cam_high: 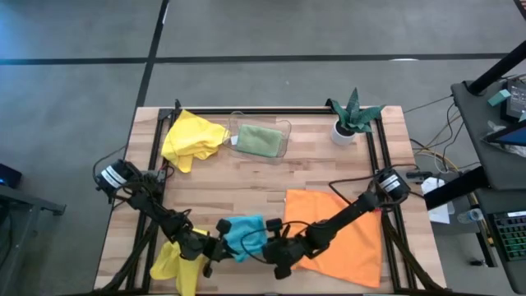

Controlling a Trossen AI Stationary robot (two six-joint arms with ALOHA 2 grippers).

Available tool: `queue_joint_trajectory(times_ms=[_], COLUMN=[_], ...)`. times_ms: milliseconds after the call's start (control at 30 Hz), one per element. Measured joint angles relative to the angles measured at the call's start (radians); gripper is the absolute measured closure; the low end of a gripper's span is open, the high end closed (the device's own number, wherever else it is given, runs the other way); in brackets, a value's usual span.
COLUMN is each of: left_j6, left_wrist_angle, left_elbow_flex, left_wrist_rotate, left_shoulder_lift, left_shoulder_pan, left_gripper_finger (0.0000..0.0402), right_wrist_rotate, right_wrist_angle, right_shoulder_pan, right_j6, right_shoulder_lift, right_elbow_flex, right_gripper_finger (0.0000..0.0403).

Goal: Fold microfiber towels
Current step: Fold the blue towel

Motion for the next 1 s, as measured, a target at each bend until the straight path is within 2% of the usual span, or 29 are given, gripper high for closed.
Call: queue_joint_trajectory(times_ms=[100,267,467,700,1000], left_j6=[-0.012,-0.036,-0.172,-0.264,-0.324], left_wrist_angle=[0.042,0.245,0.438,0.444,0.445], left_elbow_flex=[-0.031,-0.13,-0.252,-0.269,-0.304], left_wrist_rotate=[-0.014,-0.03,-0.119,-0.126,-0.213], left_shoulder_lift=[0.0,0.0,0.0,0.002,0.002], left_shoulder_pan=[0.0,0.0,0.006,0.039,0.042], left_gripper_finger=[0.0401,0.0401,0.0401,0.0401,0.0401], right_wrist_rotate=[-0.022,-0.048,-0.029,0.016,0.03], right_wrist_angle=[-0.001,0.009,0.016,0.003,0.0], right_shoulder_pan=[-0.04,-0.083,-0.104,-0.146,-0.181], right_j6=[0.007,0.02,0.018,0.045,0.055], right_shoulder_lift=[0.0,0.0,0.0,0.0,0.001], right_elbow_flex=[0.0,0.0,0.001,-0.002,-0.002], right_gripper_finger=[0.0394,0.0394,0.0394,0.0394,0.0394])
